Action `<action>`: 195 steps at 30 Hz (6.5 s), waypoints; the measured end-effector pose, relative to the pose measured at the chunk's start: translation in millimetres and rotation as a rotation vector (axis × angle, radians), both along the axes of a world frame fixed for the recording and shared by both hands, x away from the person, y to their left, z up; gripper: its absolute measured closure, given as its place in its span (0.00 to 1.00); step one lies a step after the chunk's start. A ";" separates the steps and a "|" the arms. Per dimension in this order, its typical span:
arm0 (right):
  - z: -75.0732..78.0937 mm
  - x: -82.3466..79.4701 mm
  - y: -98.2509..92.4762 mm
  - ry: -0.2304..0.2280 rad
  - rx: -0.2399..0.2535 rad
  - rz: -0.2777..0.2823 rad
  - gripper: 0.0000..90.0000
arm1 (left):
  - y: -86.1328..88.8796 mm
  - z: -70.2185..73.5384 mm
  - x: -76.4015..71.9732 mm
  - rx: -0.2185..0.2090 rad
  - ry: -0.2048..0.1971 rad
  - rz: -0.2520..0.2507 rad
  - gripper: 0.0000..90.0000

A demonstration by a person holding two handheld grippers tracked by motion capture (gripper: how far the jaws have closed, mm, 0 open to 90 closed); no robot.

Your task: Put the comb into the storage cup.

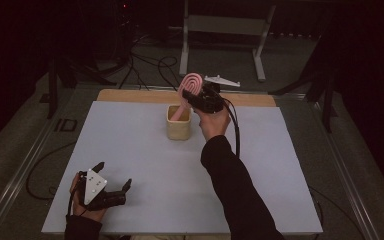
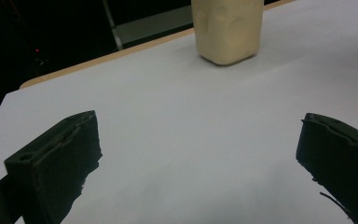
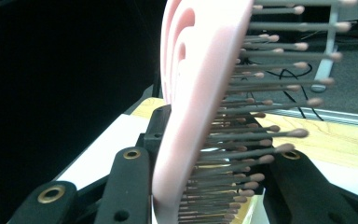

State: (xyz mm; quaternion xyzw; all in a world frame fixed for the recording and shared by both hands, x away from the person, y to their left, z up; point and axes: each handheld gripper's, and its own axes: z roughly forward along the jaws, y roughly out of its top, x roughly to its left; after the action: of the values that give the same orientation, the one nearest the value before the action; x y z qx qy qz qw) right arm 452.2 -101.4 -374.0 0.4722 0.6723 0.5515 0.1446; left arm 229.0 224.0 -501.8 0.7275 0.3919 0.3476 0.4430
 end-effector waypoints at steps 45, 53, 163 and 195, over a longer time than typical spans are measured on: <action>-21.7 -0.7 6.0 0.025 -0.035 -0.015 0.71 | -0.3 -0.1 -0.2 0.007 -0.002 0.002 0.00; -25.2 -1.2 6.9 0.031 -0.036 -0.018 0.71 | -0.4 -0.2 -0.1 0.008 -0.003 0.001 0.00; -55.8 0.7 7.9 0.066 -0.120 -0.041 0.66 | -0.4 -0.7 0.0 0.023 0.002 0.005 0.00; -55.6 -0.7 -0.7 0.064 -0.115 0.035 0.44 | -1.0 -1.2 0.1 0.025 0.004 0.006 0.00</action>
State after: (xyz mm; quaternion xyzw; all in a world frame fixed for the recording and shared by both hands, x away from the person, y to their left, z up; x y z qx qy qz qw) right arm 451.5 -102.1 -429.5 0.4688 0.7154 0.4988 0.1402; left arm 229.1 223.1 -503.0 0.7324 0.3906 0.3525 0.4322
